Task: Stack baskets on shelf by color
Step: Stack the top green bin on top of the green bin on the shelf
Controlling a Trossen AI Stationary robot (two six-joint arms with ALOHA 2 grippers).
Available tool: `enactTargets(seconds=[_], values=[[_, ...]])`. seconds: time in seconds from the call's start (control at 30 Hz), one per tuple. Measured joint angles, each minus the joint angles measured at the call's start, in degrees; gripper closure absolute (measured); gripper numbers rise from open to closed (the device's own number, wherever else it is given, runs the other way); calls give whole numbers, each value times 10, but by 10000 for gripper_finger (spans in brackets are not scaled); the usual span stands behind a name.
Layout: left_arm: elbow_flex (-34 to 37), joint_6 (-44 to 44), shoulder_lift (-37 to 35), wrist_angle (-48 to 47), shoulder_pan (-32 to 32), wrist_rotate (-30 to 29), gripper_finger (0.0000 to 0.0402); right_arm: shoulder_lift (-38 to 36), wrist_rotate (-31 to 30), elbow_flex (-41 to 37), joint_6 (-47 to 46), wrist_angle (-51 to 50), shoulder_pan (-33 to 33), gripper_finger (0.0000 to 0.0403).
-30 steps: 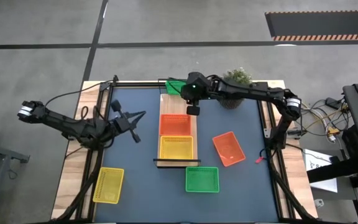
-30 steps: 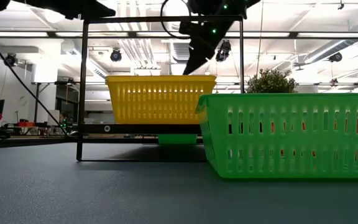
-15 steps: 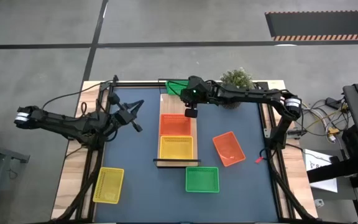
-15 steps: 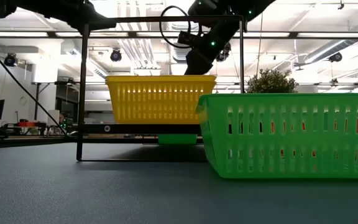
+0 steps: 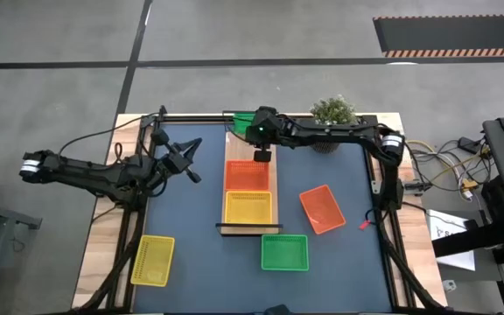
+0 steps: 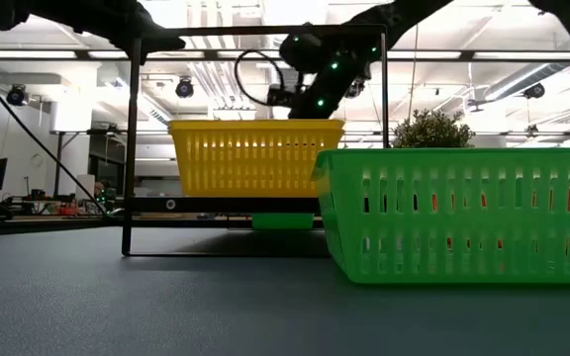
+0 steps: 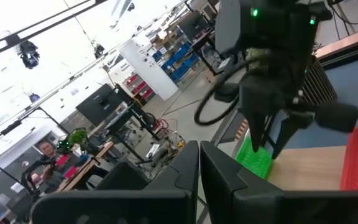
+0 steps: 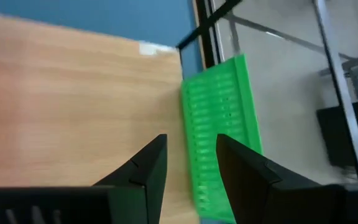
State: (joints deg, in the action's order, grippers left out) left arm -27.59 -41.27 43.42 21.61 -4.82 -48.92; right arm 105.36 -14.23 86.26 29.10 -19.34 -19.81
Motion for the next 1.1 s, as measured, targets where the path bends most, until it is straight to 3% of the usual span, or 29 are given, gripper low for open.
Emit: enactTargets(seconds=[0.23, 1.1], values=[[14, -1, -5, 1, 4, 2, 402, 26, -71, 17, 49, 6, -1, 269], [24, -12, -45, 9, 23, 24, 402, 41, -98, 53, 9, -9, -15, 268]])
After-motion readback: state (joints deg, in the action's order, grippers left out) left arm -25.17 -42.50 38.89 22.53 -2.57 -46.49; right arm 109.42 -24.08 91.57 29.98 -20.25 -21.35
